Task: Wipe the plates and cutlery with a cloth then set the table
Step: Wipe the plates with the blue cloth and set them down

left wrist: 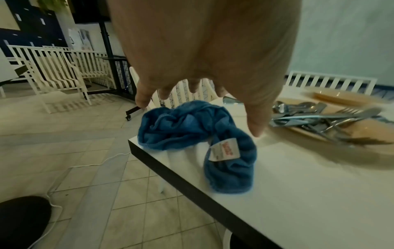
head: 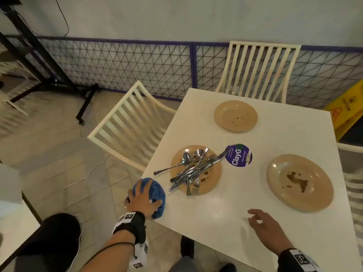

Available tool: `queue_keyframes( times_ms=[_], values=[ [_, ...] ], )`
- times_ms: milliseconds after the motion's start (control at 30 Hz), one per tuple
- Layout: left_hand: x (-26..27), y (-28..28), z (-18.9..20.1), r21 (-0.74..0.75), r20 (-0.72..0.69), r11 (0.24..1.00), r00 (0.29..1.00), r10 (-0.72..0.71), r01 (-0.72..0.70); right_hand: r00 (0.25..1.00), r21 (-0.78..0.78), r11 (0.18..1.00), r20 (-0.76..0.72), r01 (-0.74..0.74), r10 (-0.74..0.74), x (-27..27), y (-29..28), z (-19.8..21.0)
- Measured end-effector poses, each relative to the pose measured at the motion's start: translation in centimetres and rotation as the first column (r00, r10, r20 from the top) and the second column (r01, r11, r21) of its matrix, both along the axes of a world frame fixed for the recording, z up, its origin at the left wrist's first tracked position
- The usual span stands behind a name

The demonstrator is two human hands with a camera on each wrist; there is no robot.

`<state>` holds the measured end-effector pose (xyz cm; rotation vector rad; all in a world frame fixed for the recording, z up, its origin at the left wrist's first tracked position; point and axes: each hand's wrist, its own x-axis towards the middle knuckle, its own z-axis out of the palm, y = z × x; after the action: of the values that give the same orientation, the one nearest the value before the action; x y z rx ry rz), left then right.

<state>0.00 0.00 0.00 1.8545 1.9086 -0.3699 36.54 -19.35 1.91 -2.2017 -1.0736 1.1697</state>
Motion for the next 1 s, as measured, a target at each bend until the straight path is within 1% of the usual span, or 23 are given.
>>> queue_keyframes(
  times_ms=[100, 167, 233, 300, 400, 500, 600, 667, 700, 767, 833, 933, 1000],
  values=[
    [-0.4, 0.7, -1.2, -0.075, -0.003, 0.997, 0.999, -0.035, 0.035, 0.999, -0.026, 0.999, 0.006, 0.038, -0.038, -0.6, 1.3, -0.6],
    [-0.5, 0.5, -2.1, -0.084, 0.005, 0.994, 0.998, -0.066, 0.066, 0.999, -0.046, 0.998, 0.000, 0.043, -0.043, -1.0, 1.7, -0.9],
    [-0.6, 0.1, -2.8, -0.040, 0.005, 0.994, 0.995, -0.104, 0.105, 0.997, -0.065, 0.995, -0.001, 0.078, -0.078, -1.1, 2.2, -1.2],
    [-1.2, 0.0, -3.1, 0.050, 0.039, 0.993, 0.993, -0.110, 0.108, 0.995, -0.061, 0.993, 0.006, 0.102, -0.102, -1.3, 2.6, -1.4],
    [-2.1, 1.0, -2.8, 0.068, 0.123, 0.992, 0.986, -0.116, 0.108, 0.987, -0.037, 0.986, 0.010, 0.162, -0.162, -1.3, 3.6, -1.5],
    [-3.0, 1.9, -2.0, 0.029, 0.197, 0.996, 0.976, -0.088, 0.084, 0.974, -0.023, 0.974, 0.018, 0.226, -0.226, -1.0, 4.2, -1.5],
    [-3.4, 2.6, -0.9, -0.011, 0.296, 1.000, 0.955, 0.030, -0.028, 0.948, -0.004, 0.948, 0.019, 0.318, -0.318, -0.5, 4.4, -1.1],
    [-3.5, 2.8, 0.0, -0.030, 0.348, 0.996, 0.934, 0.085, -0.079, 0.924, 0.021, 0.924, 0.019, 0.381, -0.382, 0.3, 4.3, -0.7],
    [-3.5, 2.7, 0.5, -0.043, 0.357, 0.996, 0.930, 0.084, -0.073, 0.912, 0.036, 0.912, 0.018, 0.409, -0.410, 0.8, 4.2, -0.5],
    [-3.5, 2.7, 1.7, -0.070, 0.375, 0.998, 0.927, 0.026, 0.000, 0.885, 0.066, 0.884, 0.018, 0.463, -0.465, 2.0, 3.8, 0.1],
    [-3.2, 3.2, 3.2, -0.070, 0.433, 0.996, 0.901, -0.011, 0.046, 0.850, 0.093, 0.848, 0.025, 0.522, -0.526, 3.4, 3.2, 0.5],
    [-1.0, 3.4, 5.3, -0.098, 0.523, 0.988, 0.851, -0.050, 0.119, 0.770, 0.149, 0.773, 0.087, 0.617, -0.632, 6.4, 2.0, 0.1],
    [1.1, 3.0, 6.0, -0.057, 0.552, 0.990, 0.830, -0.075, 0.127, 0.692, 0.158, 0.699, 0.108, 0.697, -0.714, 8.7, 1.1, -0.5]
  ],
)
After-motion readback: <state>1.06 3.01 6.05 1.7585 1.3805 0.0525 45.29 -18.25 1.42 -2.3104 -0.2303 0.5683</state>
